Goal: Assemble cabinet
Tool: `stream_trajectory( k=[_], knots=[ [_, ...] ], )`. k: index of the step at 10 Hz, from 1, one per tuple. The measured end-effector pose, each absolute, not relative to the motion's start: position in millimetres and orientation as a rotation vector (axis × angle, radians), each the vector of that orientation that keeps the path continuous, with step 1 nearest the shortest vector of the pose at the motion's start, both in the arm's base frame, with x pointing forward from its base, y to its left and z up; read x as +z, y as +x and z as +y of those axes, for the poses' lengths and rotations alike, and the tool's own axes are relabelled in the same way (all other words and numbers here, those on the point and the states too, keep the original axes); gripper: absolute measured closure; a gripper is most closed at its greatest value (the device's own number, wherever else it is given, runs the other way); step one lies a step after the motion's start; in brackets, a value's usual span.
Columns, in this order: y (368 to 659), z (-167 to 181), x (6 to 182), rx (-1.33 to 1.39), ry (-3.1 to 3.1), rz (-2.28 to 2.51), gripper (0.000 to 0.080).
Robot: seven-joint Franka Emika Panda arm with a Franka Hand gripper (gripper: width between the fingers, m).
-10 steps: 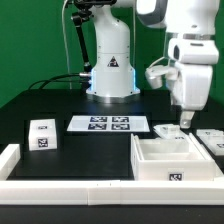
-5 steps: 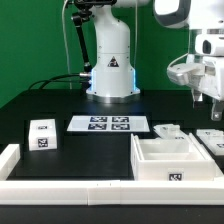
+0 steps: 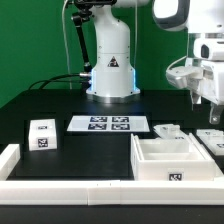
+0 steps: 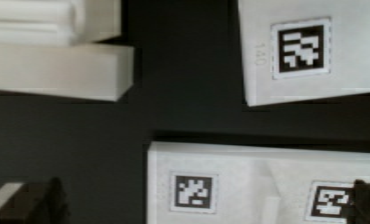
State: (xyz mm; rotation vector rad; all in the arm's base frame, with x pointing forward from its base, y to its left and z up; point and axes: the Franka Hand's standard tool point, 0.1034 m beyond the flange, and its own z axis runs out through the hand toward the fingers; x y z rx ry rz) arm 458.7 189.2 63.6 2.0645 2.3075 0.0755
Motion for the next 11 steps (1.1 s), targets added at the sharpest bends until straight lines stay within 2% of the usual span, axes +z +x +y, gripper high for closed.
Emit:
stream_trajectory(
  k=[6, 9, 11],
  knots=[
    [439.4, 207.0, 21.9, 0.021, 2.093, 2.364, 0.0002],
    [434.7, 215.4, 17.3, 0.036, 2.118, 2.355, 0.0002],
    [433.0, 219.5, 17.4, 0.037, 2.121, 2.354, 0.0261]
  ],
)
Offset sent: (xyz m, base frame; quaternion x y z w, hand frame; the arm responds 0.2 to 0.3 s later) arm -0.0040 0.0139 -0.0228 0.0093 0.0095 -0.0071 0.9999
